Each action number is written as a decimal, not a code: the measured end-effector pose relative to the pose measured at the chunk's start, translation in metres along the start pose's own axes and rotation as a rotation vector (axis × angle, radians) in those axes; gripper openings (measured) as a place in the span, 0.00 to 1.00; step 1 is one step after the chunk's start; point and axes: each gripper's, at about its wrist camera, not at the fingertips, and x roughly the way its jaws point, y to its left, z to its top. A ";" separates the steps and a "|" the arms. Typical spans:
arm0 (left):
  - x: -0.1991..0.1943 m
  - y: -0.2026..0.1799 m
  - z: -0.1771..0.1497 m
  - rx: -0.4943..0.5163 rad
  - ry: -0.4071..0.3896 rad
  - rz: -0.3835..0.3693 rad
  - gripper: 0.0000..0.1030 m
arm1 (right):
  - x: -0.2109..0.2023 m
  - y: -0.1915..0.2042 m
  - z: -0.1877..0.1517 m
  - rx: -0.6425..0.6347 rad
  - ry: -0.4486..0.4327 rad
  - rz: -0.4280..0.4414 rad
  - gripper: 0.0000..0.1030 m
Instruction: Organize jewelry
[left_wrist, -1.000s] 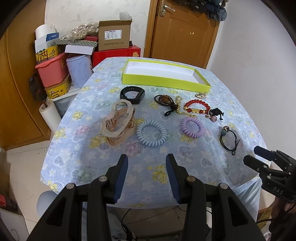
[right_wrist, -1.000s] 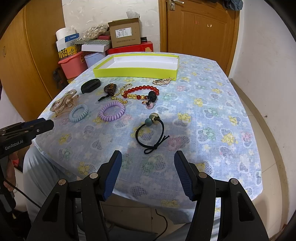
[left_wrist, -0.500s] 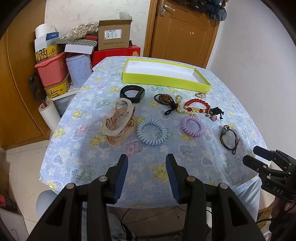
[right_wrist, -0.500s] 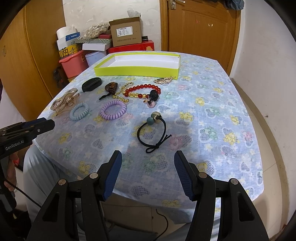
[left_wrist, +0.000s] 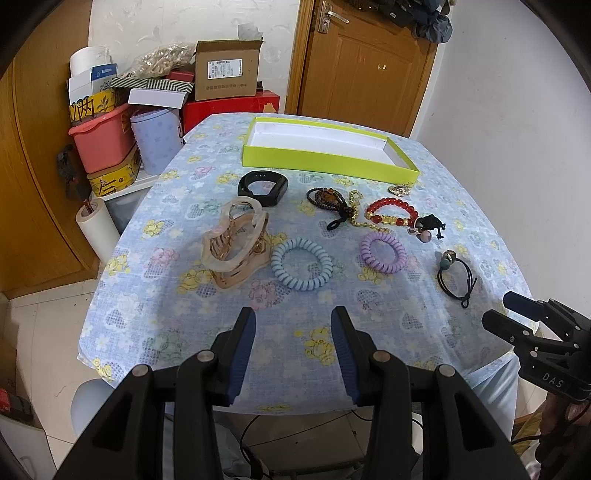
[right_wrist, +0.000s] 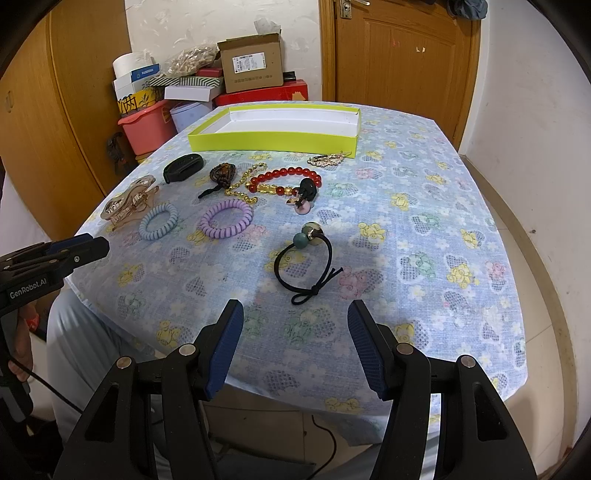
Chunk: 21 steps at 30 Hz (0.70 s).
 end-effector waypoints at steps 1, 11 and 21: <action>0.000 0.000 0.000 0.000 0.000 0.000 0.43 | 0.000 0.000 0.000 0.001 0.000 0.000 0.58; 0.000 0.000 0.001 -0.010 0.001 -0.005 0.43 | 0.000 0.000 0.000 0.000 0.001 -0.001 0.58; -0.001 0.005 0.004 -0.024 -0.004 -0.025 0.43 | 0.001 0.001 0.001 -0.003 0.001 0.001 0.58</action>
